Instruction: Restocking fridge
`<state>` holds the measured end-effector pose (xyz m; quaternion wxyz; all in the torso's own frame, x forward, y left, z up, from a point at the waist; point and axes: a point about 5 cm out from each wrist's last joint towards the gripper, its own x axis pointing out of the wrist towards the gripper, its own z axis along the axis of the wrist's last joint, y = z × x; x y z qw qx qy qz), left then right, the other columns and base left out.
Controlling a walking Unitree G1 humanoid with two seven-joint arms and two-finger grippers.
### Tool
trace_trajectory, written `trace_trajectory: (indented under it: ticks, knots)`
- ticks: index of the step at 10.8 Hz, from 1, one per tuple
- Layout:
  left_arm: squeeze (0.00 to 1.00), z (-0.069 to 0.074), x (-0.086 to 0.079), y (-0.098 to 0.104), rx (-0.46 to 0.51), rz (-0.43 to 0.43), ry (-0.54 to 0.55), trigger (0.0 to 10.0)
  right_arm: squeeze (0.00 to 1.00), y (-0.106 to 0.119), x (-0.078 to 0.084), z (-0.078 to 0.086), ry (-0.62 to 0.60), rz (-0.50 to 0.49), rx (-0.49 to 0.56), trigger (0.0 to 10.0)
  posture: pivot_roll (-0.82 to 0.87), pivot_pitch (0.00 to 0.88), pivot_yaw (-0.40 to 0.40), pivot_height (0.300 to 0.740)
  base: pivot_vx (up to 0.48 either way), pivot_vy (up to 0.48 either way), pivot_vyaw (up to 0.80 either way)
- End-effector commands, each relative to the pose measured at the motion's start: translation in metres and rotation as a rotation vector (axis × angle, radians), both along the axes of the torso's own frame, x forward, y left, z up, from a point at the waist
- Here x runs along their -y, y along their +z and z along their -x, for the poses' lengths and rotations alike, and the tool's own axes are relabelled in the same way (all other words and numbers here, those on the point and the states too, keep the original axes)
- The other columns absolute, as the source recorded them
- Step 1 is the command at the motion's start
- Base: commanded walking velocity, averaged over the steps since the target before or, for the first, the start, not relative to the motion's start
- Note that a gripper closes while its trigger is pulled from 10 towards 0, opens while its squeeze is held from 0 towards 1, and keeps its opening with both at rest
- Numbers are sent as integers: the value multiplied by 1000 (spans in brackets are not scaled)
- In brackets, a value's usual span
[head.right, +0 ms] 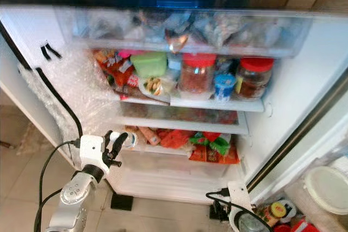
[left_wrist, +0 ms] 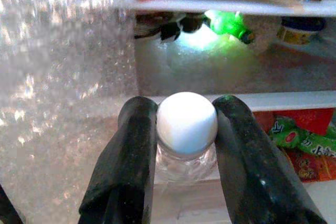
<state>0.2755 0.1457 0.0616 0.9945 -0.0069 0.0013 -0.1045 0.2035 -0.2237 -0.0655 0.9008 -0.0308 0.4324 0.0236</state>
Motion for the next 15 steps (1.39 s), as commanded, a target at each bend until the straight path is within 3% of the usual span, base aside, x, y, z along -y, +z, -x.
trace_trajectory:
  ticks: [1, 15]
  knots:
    - [0, -2, 0, 6, 28, -6, -1, 10000, 0, -3, 3, 6, -14, 2, -19, 10000, -18, 50, -3, 655, 0, 0, 0]
    - [0, -12, 2, 24, 102, 6, 17, 10000, 0, -3, 2, 7, -7, -8, -26, 10000, -16, 58, -6, 655, 0, 0, 0]
